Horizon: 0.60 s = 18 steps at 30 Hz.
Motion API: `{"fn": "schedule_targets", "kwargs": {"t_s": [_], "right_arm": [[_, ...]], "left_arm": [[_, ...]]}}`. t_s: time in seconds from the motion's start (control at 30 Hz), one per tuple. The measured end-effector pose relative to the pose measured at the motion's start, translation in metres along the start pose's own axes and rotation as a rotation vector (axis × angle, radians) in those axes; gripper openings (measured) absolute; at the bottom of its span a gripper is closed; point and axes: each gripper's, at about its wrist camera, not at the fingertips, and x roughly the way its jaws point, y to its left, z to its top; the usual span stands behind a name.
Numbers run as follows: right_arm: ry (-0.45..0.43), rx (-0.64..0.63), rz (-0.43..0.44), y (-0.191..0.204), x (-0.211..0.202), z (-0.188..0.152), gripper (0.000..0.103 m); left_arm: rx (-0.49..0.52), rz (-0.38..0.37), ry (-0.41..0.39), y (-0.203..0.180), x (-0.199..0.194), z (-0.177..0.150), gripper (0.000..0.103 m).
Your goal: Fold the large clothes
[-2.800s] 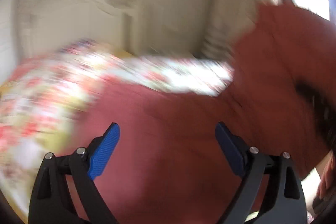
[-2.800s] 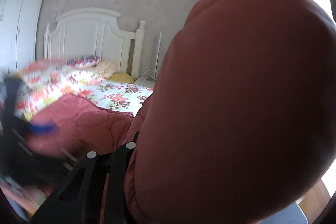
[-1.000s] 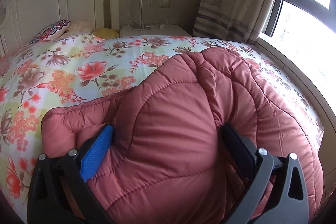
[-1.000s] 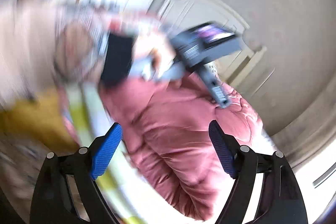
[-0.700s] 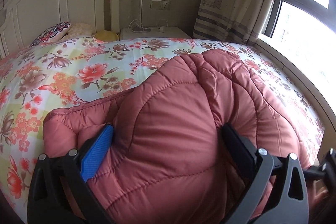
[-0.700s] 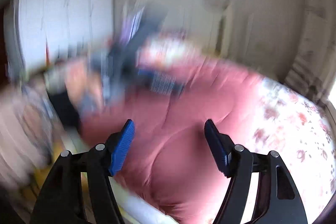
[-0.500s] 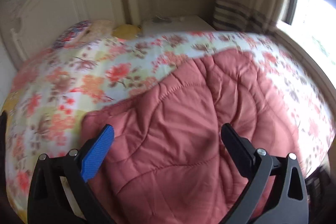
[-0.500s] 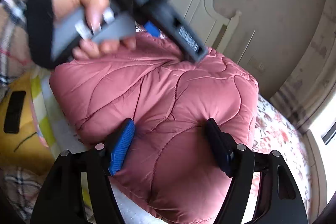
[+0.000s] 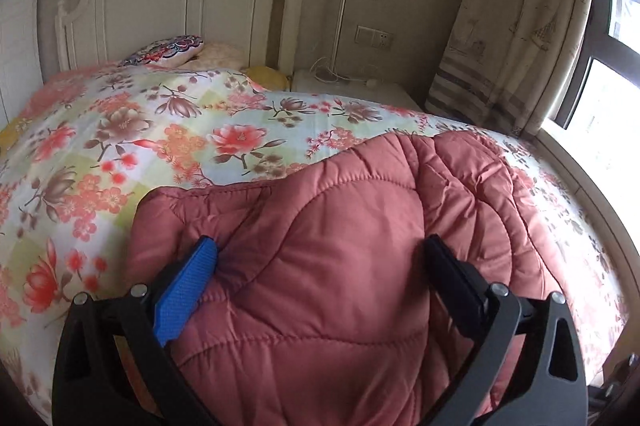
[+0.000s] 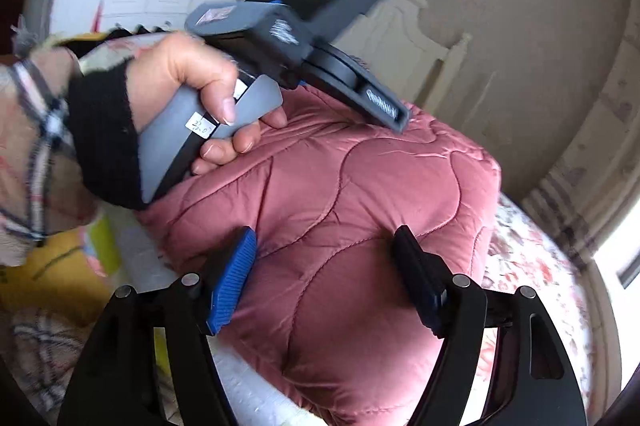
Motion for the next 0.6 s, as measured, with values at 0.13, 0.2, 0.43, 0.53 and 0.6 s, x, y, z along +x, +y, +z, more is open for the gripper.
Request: {"fn": "schedule_targets", "kwargs": {"t_s": [0.13, 0.2, 0.43, 0.53, 0.6], "right_arm": [[-0.104, 0.148, 0.029, -0.055, -0.02, 0.017, 0.042], [-0.131, 0.216, 0.009, -0.087, -0.019, 0.028, 0.039], [0.017, 0.342, 0.031, -0.159, 0.087, 0.069, 0.039], [0.201, 0.322, 0.096, -0.144, 0.149, 0.041, 0.039], [0.167, 0.388, 0.12, -0.149, 0.15, 0.032, 0.039]], "left_arm": [[-0.038, -0.043, 0.007, 0.008, 0.003, 0.0, 0.101], [-0.052, -0.056, 0.002, 0.01, 0.003, 0.0, 0.101], [-0.062, -0.055, -0.008, 0.011, -0.001, -0.002, 0.101], [-0.079, -0.054, -0.007, 0.015, -0.002, -0.002, 0.101], [-0.082, -0.061, -0.01, 0.015, -0.002, -0.002, 0.101]]}}
